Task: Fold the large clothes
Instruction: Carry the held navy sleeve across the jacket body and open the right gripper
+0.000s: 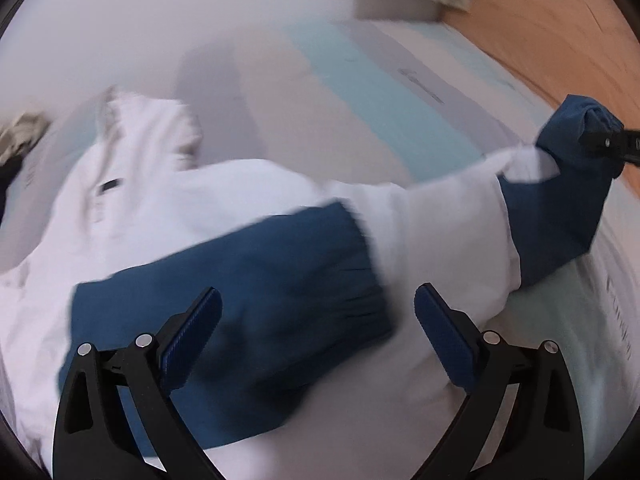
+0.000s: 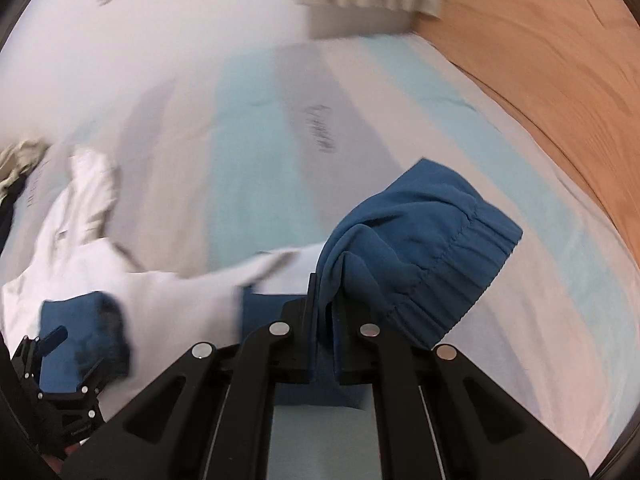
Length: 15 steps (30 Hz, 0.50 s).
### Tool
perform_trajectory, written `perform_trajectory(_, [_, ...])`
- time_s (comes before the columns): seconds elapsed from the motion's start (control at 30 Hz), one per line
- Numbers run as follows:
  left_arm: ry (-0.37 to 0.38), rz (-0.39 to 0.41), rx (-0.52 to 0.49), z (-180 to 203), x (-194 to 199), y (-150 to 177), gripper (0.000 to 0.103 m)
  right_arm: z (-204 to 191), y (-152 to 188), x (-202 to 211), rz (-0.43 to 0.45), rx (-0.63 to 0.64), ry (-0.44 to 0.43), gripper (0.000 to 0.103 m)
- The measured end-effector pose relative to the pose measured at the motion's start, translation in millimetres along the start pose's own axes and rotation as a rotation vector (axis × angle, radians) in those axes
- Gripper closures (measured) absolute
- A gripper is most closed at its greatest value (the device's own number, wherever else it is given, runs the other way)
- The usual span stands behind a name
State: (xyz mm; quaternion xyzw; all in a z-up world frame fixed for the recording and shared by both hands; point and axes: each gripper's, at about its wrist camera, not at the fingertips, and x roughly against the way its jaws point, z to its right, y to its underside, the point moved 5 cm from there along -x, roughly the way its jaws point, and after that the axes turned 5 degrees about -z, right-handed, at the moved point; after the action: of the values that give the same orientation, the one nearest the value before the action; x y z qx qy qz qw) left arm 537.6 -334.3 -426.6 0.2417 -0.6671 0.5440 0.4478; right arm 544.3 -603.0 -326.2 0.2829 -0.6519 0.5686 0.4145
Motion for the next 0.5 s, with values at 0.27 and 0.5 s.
perform_trajectory(0.27, [-0.133,-0.026,0.148,-138,30,41,0.008,-131,-6,31,0.045,0.158,-0.117,0.099])
perform_trajectory(0.5, [-0.221,-0.05,0.206,-250,60,94,0.008,-269,13,54,0.051,0.308,-0.235,0.099])
